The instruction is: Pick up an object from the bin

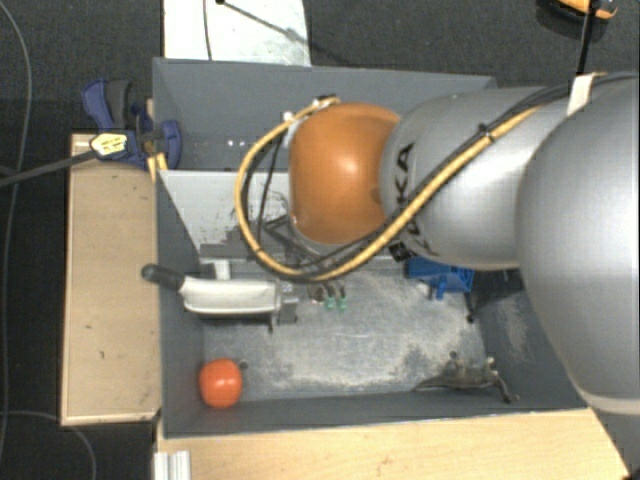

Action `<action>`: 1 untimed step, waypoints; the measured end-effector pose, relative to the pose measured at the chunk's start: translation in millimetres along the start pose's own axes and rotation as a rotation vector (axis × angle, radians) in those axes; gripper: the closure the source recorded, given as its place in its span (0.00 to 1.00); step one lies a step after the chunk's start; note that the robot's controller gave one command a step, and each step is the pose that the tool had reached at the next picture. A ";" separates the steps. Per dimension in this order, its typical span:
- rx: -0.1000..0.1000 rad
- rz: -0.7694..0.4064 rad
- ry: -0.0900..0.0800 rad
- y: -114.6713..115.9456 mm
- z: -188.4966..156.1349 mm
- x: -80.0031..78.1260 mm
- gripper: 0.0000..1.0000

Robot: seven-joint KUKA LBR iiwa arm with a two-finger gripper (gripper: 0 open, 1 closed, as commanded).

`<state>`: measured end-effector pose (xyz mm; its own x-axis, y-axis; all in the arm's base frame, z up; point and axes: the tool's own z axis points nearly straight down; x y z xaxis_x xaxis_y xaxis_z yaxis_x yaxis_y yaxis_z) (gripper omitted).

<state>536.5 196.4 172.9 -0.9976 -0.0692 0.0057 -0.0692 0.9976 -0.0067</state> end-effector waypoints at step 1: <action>0.001 -0.077 0.001 6.1 -61.3 -5.6 1.00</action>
Offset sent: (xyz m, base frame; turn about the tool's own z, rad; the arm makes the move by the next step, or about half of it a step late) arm -0.0113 -0.0079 0.1157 -0.0505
